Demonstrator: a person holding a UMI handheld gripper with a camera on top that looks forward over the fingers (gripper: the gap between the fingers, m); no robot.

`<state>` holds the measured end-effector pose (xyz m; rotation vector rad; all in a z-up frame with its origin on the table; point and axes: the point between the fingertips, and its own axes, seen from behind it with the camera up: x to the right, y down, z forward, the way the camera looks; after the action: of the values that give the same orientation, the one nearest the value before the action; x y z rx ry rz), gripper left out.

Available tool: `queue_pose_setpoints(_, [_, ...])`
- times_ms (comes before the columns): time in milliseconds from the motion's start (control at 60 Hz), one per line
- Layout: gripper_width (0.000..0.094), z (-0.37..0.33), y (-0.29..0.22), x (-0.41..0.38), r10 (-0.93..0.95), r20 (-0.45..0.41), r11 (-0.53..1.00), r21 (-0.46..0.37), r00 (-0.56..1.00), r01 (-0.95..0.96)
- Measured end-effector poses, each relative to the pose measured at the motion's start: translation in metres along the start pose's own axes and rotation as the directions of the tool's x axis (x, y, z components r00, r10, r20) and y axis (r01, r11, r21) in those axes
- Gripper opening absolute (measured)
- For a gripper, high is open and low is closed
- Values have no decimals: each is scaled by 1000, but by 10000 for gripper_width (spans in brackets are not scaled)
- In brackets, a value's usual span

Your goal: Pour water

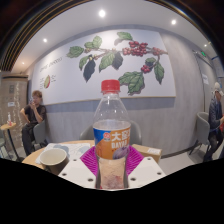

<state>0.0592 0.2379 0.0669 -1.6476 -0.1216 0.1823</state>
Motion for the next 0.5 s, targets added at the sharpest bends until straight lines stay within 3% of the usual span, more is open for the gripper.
queue_pose_setpoints(33, [310,-18,-27,19,-16,19,1000,-6,1000,16])
queue_pose_setpoints(100, [310,-24,-34,24,-40,27,999,-6,999,40])
queue_pose_setpoints(233, [331,-18,-24,16,-44,23,999,-1,999,44])
queue_pose_setpoints(300, [388,-22,-26,16,-46,20,999,-4,999,46])
queue_pose_setpoints(400, [558,-22,-25,17,-52,17,998,-23,999,52])
queue_pose_setpoints(467, [834,-29,-21,17,-44,25,997,-68,999,46])
queue_pose_setpoints(500, [854,-34,-16,17,-37,26,996,-84,999,39])
